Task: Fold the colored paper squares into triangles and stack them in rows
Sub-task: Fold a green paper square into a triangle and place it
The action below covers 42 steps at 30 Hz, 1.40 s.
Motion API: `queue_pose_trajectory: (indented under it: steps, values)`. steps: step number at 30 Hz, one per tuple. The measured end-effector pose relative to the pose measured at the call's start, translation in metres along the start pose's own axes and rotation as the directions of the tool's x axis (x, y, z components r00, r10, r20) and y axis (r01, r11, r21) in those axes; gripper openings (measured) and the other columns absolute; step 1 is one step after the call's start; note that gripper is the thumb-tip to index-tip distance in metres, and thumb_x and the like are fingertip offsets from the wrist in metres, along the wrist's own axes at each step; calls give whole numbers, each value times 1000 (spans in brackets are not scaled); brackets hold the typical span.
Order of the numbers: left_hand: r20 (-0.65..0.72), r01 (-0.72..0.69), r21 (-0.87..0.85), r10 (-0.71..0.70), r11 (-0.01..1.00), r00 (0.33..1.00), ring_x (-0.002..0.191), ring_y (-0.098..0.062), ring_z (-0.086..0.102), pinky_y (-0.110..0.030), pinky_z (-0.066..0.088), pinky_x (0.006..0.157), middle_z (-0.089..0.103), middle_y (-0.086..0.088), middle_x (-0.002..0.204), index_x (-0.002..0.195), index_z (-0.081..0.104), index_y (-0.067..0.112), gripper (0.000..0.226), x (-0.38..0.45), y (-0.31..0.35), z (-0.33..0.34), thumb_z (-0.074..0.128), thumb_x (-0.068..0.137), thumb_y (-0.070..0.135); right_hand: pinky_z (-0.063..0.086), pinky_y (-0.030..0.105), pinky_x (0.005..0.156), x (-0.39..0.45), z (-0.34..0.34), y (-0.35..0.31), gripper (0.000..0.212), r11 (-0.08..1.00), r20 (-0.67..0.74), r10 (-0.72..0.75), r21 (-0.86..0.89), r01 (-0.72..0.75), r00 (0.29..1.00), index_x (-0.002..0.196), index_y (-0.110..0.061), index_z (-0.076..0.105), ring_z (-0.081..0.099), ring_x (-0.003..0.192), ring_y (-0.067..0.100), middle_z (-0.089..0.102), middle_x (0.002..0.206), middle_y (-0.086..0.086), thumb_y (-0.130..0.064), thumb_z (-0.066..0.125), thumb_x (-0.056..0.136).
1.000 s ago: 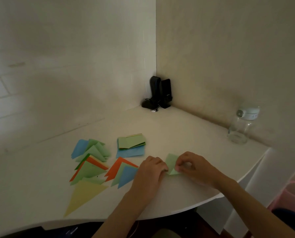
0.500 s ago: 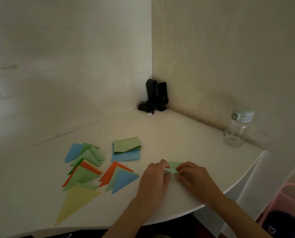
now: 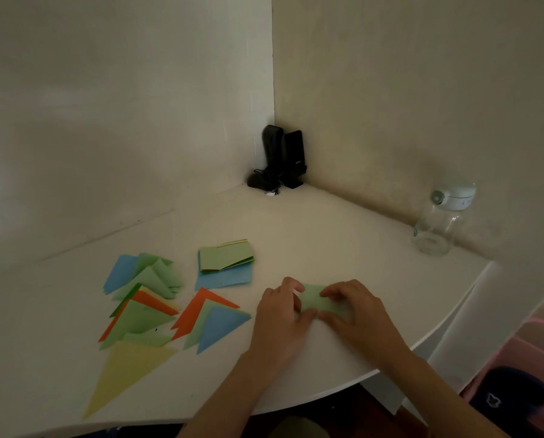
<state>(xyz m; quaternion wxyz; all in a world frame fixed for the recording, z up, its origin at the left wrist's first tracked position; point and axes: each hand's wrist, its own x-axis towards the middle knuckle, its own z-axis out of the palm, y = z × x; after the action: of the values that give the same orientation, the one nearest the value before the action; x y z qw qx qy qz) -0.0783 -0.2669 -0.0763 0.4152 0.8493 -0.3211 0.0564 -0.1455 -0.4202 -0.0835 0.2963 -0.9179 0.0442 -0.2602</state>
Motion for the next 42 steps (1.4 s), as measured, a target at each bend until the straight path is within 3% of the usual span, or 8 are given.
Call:
queue_pose_trajectory:
  steps: [4,9,14,21,25,31,37,42]
  values:
    - [2,50,-69,-50,996,999,74,-11,47,-19,36,65,49,6,76,94,47,27,33,3,-4,0,71,73,18,47,32,83,4,-5,-2,39,994,80,64,84,-71,995,101,-45,53,53,88,-4,52,102,-13,-40,65,64]
    - [47,32,-72,-28,997,998,74,-10,47,-16,38,65,51,3,77,88,53,23,26,4,-3,-6,70,74,9,34,1,79,9,-13,5,47,988,153,61,134,-82,986,99,-43,53,50,87,3,49,101,-8,-17,76,67]
    - [107,26,-53,-20,998,994,74,-6,50,-8,36,69,55,2,82,84,65,22,18,4,-4,-15,66,79,5,34,0,76,9,-22,11,42,990,214,106,72,-124,971,105,-34,58,51,88,1,52,107,-4,-11,75,73]
    - [165,-94,84,80,992,983,79,-17,51,-26,39,71,57,-2,86,79,70,20,34,8,-10,-27,43,76,0,32,-5,71,28,-26,-7,32,985,348,172,-90,-150,922,117,-22,63,55,92,4,63,116,-4,-12,55,88]
    - [225,-169,325,98,931,969,98,-18,47,-29,37,81,59,3,112,104,66,22,33,-2,0,-36,45,87,5,33,-3,70,22,-27,-18,42,989,305,130,-109,-101,944,112,-20,67,55,83,3,67,107,-1,-3,57,75]
    - [234,-207,509,97,835,967,107,-14,42,-33,32,86,54,12,115,109,54,26,56,-23,8,-34,36,77,69,39,5,69,6,-23,-34,21,995,223,85,-63,-72,971,88,-20,74,58,70,5,69,84,0,-7,66,75]
    - [57,-230,362,224,903,973,83,-17,55,-31,44,67,68,10,94,85,71,26,12,-25,-4,-34,70,76,17,43,20,69,4,-19,-48,13,995,239,-28,-83,49,971,87,-30,73,52,74,3,56,83,-10,-34,67,76]
    - [1,-213,267,220,940,975,76,-13,47,-33,45,64,70,11,92,81,74,25,10,-25,-16,-37,64,79,21,43,27,78,3,-10,-33,17,978,281,38,-205,21,959,94,-38,72,49,86,5,46,87,-18,-44,65,80]
